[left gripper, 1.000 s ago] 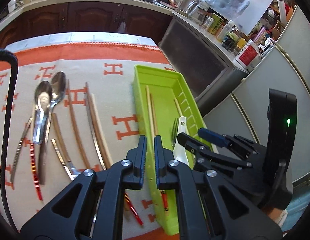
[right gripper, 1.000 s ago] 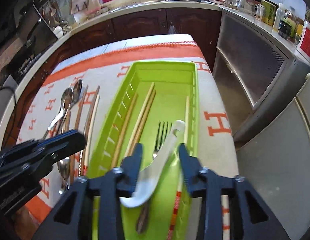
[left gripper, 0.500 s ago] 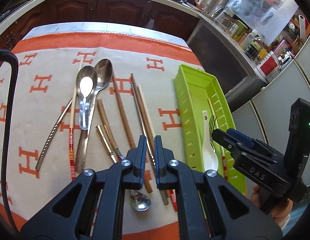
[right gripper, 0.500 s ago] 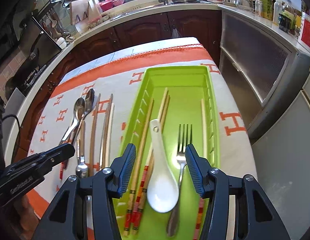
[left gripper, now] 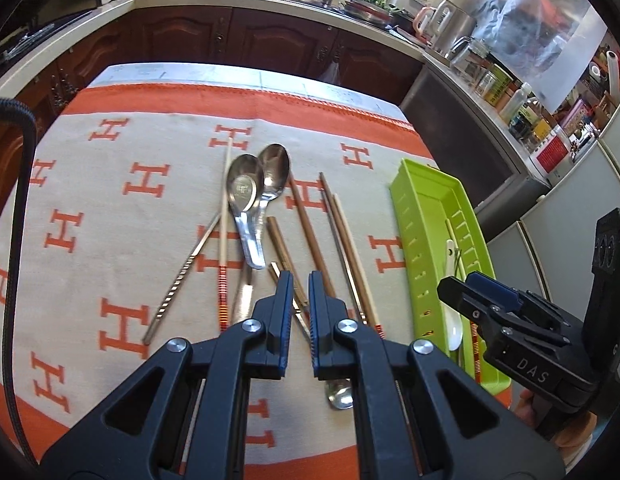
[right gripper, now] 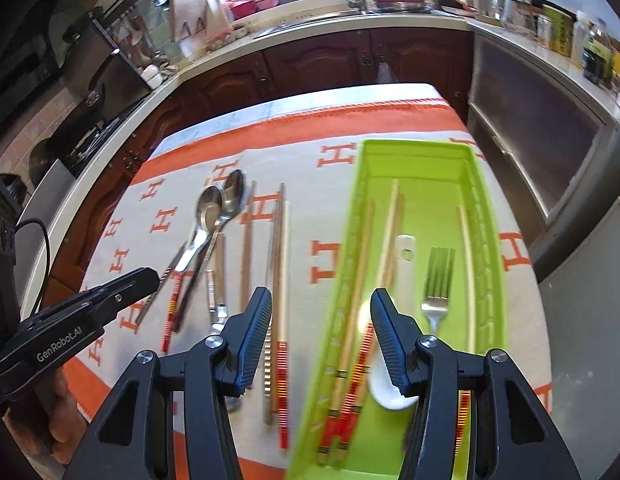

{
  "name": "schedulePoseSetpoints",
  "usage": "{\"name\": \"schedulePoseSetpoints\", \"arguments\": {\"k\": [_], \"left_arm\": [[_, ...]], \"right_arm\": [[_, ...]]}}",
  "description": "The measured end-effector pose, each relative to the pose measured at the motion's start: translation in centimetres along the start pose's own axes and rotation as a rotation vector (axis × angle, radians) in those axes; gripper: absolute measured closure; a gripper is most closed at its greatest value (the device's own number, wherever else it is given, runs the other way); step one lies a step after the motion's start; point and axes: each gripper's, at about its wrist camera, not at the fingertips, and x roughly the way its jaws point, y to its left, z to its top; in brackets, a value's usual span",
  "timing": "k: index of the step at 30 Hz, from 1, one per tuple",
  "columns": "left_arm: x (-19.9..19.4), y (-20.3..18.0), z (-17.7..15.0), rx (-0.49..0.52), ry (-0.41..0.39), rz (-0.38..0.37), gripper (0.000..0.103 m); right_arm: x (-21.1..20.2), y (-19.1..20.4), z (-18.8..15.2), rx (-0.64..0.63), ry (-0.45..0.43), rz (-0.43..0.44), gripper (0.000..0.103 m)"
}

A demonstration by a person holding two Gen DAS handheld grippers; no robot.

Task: Organize utensils
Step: 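Move both tools back over the remaining utensils, then grasp a silver spoon with the right tool while the left tool grasps a wooden chopstick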

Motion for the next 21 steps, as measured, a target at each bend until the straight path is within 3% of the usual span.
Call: {"name": "schedulePoseSetpoints", "arguments": {"k": [12,21], "left_arm": [[-1.9,4.3,0.7,-0.007,-0.054,0.127,0.099],[-0.9,6.7,0.9,-0.010,-0.046,0.145,0.080]], "right_arm": [[0.8,5.8,1.0,-0.093,0.020,0.059,0.051],[2.2,8.3,2.0,-0.114,0.023,0.080,0.051]]}}
